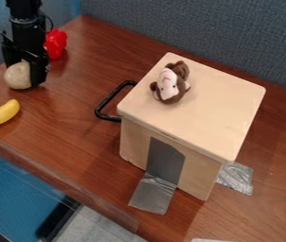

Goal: Move the white object near the left side of the drawer

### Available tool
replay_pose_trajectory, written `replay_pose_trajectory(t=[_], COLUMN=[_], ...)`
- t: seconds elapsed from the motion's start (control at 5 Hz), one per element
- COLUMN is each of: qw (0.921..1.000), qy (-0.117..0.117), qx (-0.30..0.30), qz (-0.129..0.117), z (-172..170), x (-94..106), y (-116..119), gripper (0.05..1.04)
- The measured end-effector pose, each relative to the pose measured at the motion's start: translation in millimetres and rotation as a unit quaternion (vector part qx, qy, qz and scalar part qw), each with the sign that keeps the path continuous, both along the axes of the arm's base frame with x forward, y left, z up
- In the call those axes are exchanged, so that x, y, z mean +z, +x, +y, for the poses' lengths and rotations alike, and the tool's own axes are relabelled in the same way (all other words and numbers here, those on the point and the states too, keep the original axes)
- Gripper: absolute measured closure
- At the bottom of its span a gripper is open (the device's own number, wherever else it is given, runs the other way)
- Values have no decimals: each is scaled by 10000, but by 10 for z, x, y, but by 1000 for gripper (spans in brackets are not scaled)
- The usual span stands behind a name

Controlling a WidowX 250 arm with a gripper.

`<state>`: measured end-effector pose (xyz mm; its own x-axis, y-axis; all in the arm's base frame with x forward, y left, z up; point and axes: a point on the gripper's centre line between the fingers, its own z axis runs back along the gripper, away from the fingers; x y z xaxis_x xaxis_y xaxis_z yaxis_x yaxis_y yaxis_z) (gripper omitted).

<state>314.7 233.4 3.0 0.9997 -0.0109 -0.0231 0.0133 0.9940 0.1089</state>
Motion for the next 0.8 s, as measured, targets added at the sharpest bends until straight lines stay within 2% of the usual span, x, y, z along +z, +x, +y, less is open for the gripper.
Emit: replay_pose_trajectory(t=[0.2, 0.4, 0.6, 0.8], qw=[9999, 9999, 9997, 9982], qy=[-43, -121, -141, -122], qx=[78, 62, 194, 486], qz=[55, 38, -78, -327], z=[8, -17, -65, -179], x=[-46, -48, 63, 300], y=[2, 8, -10, 107], gripper=[116, 241, 241, 241])
